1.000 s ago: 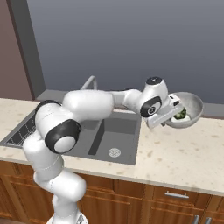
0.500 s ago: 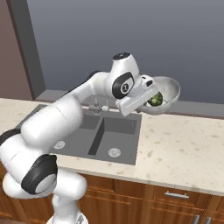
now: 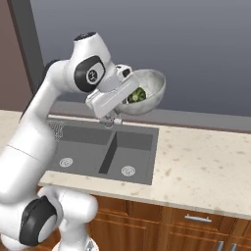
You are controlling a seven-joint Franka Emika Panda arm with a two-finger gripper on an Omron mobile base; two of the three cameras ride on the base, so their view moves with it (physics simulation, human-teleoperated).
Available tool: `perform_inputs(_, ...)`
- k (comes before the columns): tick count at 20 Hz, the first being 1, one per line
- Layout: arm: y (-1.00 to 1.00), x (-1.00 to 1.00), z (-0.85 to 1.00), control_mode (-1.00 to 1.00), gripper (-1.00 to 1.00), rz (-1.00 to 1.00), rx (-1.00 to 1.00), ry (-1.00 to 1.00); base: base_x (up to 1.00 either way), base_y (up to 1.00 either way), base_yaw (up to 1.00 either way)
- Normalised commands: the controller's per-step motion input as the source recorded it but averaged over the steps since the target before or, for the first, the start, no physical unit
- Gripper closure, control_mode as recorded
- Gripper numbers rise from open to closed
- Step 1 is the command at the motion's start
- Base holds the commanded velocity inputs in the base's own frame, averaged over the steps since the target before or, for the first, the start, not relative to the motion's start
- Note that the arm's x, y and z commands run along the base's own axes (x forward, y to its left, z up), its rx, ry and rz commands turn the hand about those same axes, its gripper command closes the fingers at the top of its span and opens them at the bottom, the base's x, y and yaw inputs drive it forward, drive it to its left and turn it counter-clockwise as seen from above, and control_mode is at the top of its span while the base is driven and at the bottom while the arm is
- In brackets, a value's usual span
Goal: Pick the broccoli from the sink and place it in the bowl. Then pick the bowl and place it in the microwave. Then close the microwave door and press the start button.
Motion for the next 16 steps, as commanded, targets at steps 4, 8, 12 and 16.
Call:
perform_inputs(4,0.77,-0.28,0.09,-1.0,1.0,0.24,0.0,-0.05,0.0,0.0,0.0)
perform_inputs(8,0.51,-0.26,-0.02,-1.0,1.0,0.22,0.0,-0.14,0.0,0.0,0.0)
perform_inputs(12,0.33,-0.2,-0.04,-1.0,1.0,0.16,0.0,-0.11,0.0,0.0,0.0)
perform_inputs(16,0.27,-0.12,-0.08,-1.0,1.0,0.14,0.0,-0.08,0.0,0.0,0.0)
